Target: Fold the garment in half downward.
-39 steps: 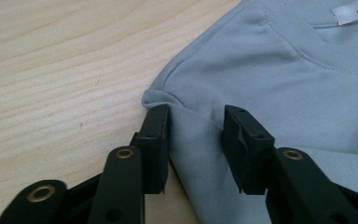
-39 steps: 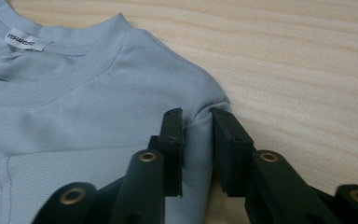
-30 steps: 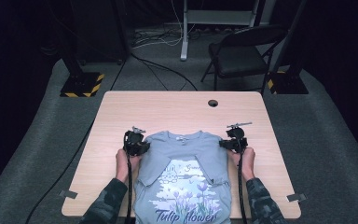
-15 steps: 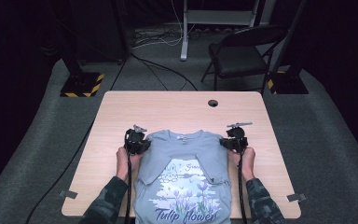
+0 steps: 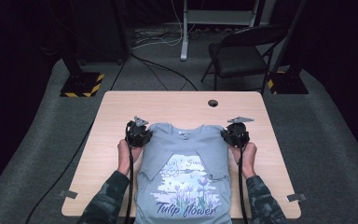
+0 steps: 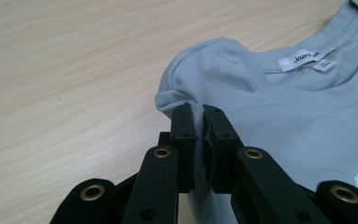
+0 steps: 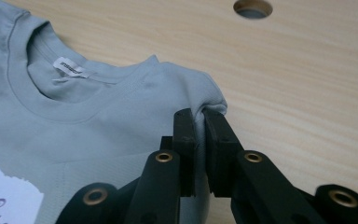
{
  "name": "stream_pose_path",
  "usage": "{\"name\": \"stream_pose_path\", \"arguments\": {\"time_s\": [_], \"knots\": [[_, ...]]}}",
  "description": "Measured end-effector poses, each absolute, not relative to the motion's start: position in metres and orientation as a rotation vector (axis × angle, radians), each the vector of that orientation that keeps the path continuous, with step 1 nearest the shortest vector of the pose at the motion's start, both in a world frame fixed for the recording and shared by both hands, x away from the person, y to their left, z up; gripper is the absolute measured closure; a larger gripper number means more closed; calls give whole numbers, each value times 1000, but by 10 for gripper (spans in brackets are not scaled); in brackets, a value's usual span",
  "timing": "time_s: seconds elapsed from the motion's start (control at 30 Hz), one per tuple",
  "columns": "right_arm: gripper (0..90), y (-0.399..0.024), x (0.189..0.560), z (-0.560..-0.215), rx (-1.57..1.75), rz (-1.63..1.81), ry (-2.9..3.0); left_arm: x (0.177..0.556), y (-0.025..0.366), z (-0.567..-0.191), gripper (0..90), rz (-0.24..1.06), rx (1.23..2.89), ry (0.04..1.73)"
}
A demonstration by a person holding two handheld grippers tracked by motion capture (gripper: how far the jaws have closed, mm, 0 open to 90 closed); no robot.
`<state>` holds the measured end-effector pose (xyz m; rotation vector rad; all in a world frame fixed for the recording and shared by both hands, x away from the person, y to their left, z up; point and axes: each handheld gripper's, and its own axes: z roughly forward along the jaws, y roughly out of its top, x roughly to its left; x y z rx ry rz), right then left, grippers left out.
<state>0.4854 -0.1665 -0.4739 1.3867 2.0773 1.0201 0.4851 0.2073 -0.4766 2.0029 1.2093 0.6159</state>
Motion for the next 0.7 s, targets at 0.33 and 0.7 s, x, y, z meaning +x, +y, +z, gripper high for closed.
{"name": "stream_pose_path", "arguments": {"time_s": [0.33, 0.7], "knots": [[843, -164, 479, -443, 1298, 1049, 1999, 490, 202, -453, 836, 670, 1969, 1160], [843, -161, 477, -407, 1203, 1053, 1911, 499, 192, -414, 836, 773, 1941, 1100]]}}
